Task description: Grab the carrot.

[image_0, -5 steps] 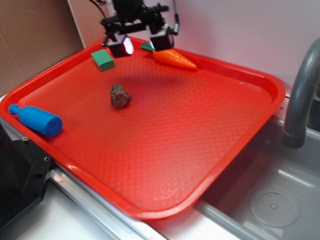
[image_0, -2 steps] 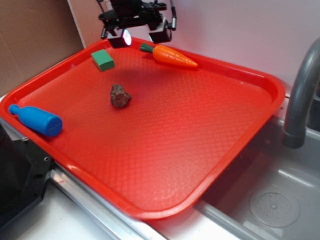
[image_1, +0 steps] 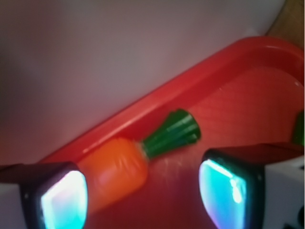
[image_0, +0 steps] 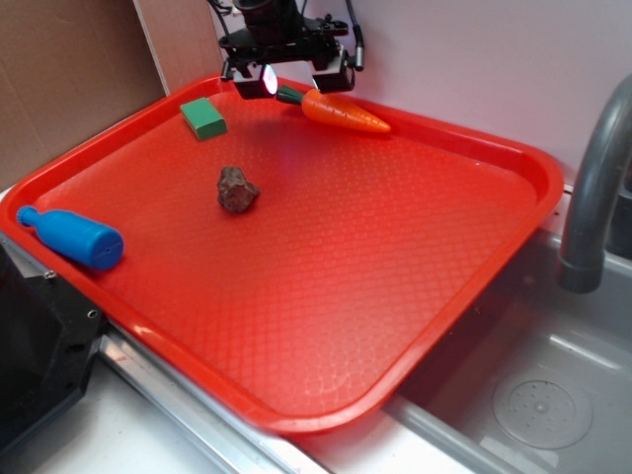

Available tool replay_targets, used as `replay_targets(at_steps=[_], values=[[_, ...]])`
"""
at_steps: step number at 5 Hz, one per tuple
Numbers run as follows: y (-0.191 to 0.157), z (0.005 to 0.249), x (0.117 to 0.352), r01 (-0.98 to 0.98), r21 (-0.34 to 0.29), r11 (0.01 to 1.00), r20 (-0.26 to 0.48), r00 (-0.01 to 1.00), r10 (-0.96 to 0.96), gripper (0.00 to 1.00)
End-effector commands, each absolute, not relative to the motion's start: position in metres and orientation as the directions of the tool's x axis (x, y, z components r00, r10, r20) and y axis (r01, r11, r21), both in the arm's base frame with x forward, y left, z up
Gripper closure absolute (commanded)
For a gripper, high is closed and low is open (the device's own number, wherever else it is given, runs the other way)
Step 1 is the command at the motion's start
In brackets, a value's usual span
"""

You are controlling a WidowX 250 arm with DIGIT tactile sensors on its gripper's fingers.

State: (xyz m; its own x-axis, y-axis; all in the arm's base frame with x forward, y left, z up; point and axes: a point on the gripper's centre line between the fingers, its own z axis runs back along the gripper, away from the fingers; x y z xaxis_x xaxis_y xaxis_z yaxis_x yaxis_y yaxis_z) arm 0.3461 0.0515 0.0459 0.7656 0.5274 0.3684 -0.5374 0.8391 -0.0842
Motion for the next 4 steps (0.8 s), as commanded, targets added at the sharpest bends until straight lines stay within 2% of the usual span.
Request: replay_targets(at_steps=[1,2,3,4], values=[[0.055,0.056,0.368,-0.586,-0.138,0.798,0.439,0.686,0.580,0.00],[0.051,0.045,0.352,-0.696,-0.253,0.672,0.300,0.604,0.738,0.00],[0.037,0.055,0.333,-0.755,-0.285,0.590,0.197,0.557,0.807,0.00],[0.031,0.068,0.322,-0.743,-0.256,0.619,0.189,0.589,0.786,1.00]])
